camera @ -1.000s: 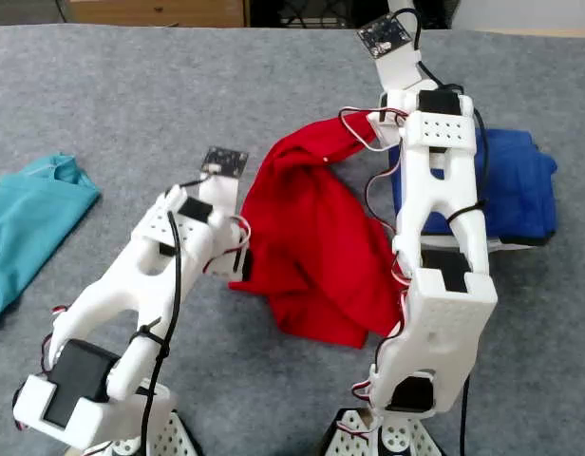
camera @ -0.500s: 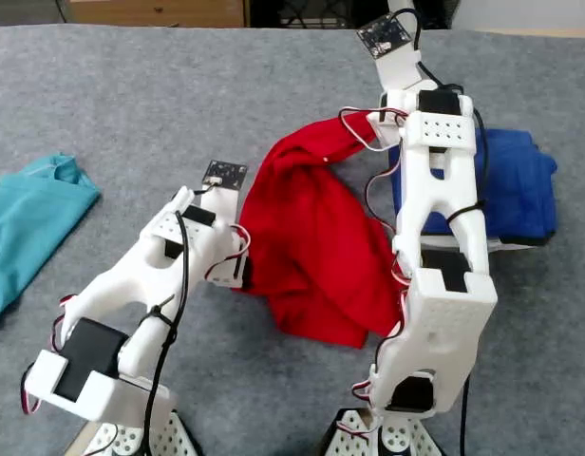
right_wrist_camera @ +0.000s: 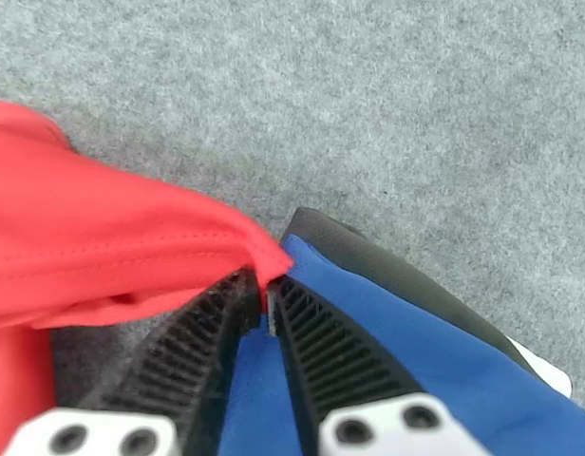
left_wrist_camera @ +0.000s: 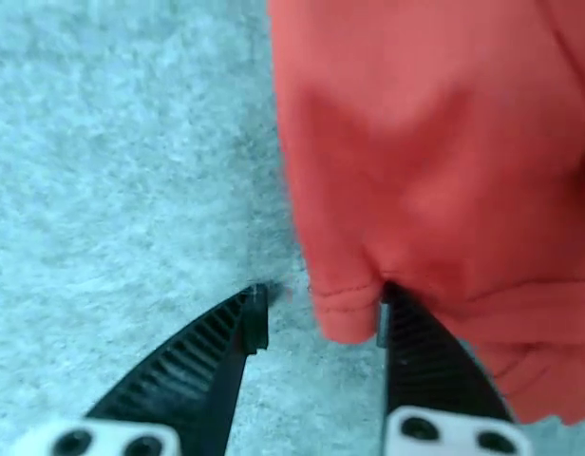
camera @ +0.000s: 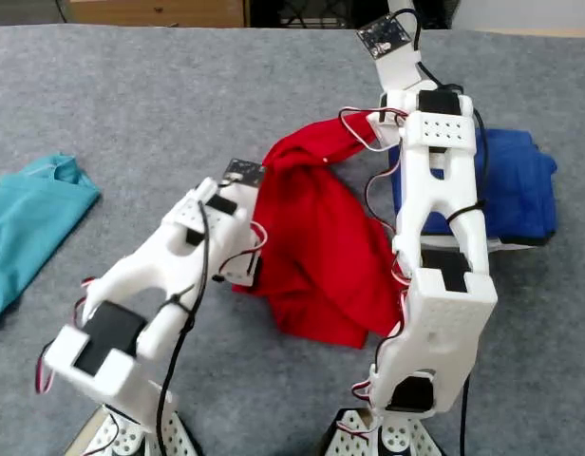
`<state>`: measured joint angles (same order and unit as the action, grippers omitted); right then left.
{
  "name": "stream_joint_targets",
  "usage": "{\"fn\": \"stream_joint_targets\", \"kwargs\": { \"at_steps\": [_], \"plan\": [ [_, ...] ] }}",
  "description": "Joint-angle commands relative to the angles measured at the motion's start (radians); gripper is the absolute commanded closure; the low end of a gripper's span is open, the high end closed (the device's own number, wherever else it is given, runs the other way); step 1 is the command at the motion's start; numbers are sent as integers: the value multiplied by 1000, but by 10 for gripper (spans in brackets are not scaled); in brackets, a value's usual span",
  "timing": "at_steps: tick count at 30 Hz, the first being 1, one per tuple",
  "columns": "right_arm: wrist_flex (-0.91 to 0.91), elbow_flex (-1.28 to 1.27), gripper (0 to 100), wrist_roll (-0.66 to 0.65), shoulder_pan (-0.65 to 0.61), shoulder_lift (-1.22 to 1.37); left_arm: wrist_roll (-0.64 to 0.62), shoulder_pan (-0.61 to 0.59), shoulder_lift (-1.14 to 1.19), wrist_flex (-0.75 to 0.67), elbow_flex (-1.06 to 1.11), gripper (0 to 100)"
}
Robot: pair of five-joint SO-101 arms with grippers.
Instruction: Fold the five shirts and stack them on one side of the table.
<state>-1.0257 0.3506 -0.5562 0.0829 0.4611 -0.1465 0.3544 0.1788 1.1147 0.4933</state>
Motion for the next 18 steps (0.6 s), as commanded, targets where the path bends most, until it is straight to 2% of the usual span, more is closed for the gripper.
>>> {"fn": "stream_joint_targets", "kwargs": {
  "at_steps": [1,4,12,18],
  "plan": [
    [-3,8,985,-5,-6,-13,5,35,124,74,-114,905],
    [-3,8,985,-5,-5,-13,6,39,199,124,-203,973],
    [-3,10,985,-5,-3,-13,8,41,233,137,-248,972],
    [-64,61,985,9,-5,-39,57,19,48,129,-252,973]
  ]
}}
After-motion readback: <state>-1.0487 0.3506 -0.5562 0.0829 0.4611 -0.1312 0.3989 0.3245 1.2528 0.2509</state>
